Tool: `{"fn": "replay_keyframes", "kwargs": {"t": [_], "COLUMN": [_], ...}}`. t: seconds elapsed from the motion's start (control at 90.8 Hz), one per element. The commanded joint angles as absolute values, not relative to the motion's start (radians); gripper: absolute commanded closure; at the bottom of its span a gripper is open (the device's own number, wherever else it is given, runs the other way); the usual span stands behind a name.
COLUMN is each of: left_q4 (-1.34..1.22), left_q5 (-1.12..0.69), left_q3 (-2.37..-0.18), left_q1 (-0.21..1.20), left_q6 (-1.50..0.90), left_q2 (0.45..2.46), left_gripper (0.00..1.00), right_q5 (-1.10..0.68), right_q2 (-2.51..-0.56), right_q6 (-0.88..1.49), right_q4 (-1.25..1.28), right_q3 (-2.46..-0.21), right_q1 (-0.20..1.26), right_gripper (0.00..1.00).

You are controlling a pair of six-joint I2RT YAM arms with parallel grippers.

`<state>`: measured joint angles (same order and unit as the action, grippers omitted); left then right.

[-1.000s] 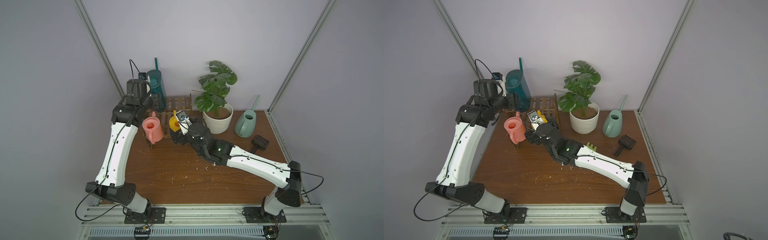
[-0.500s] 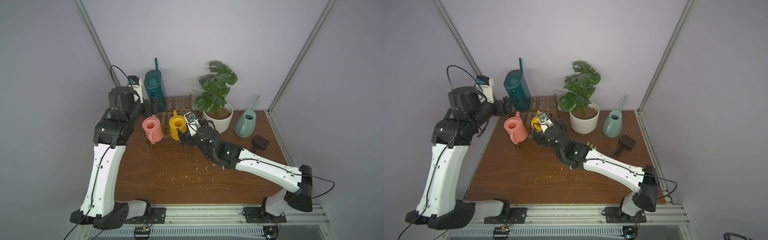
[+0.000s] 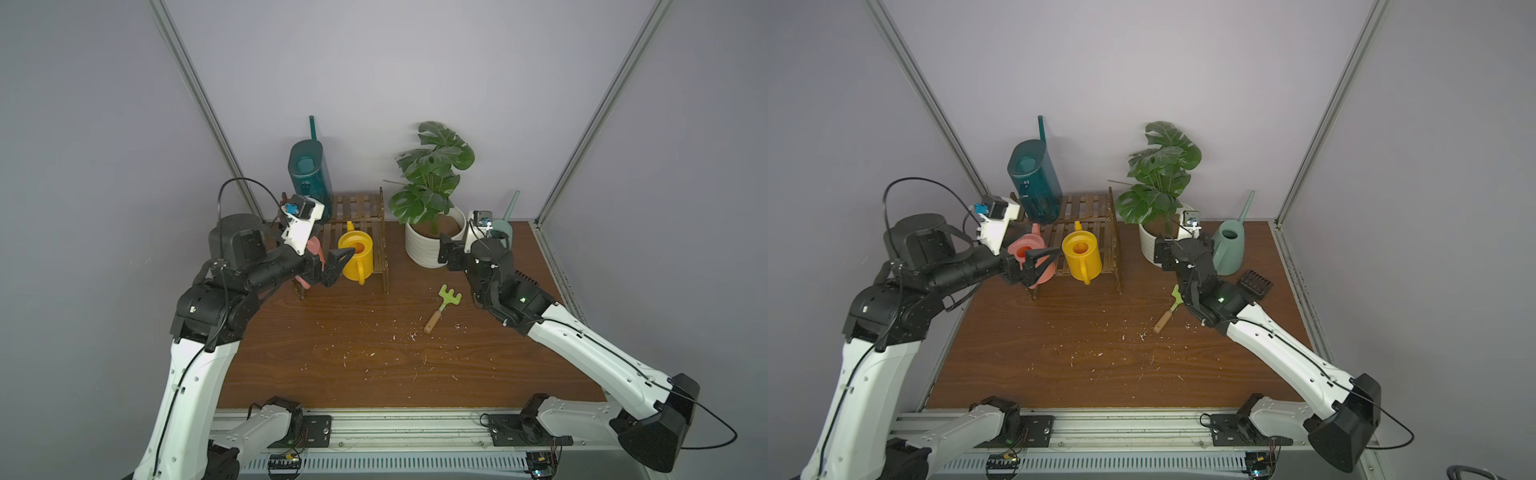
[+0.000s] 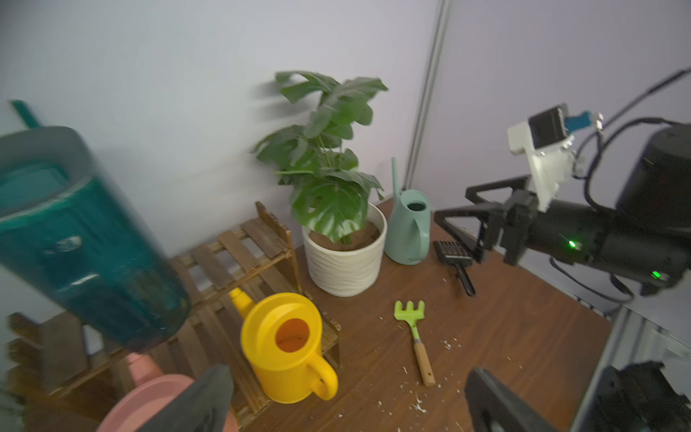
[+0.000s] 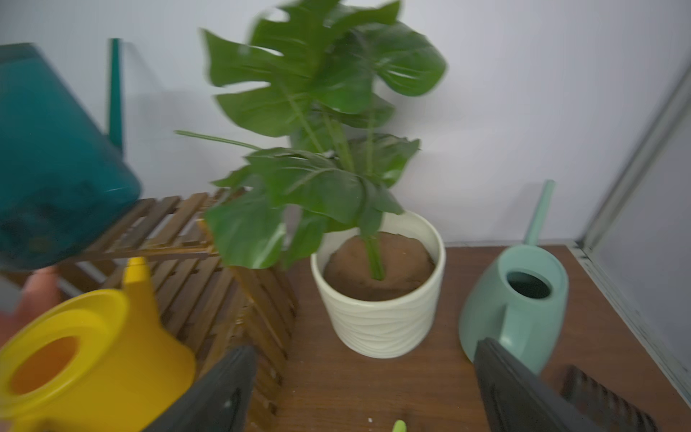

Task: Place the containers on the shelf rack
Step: 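Pick up a container from the corner of the board.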

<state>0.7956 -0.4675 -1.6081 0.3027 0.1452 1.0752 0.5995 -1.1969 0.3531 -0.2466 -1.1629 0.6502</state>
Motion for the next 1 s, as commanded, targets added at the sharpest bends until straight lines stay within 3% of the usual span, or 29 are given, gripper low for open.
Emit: {"fn": "replay_keyframes", "kwargs": {"t": [0.0, 0.264, 0.583, 0.991], "left_q4": [0.796, 0.796, 0.795, 0.794], "left_q5": [-0.486, -0.379, -0.259, -0.199], "left_q3": [-1.551, -1.381, -1.324, -1.320], "left_q1": [0.414, 0.656, 0.660, 0.595], "left_q6": [0.170, 0.243, 0.262, 0.227], "left_q2": [1.095, 1.110, 1.096, 1.034], "left_gripper": [0.00, 0.00, 0.00, 0.00], "right_q5": [0.586, 0.507, 0.471, 0.409], "right_q2": [-1.176, -1.280, -1.554, -1.782], "right_q6": [0.470, 0.492, 0.453, 0.490], "right_q4": [-0.340, -0.384, -0.352, -0.344], "right_q3": [-1.110, -1.067, -1.170, -1.328], "right_q1": [0.563, 0.331, 0.176, 0.163], "right_gripper": [0.07, 0.09, 0.10, 0.19]}}
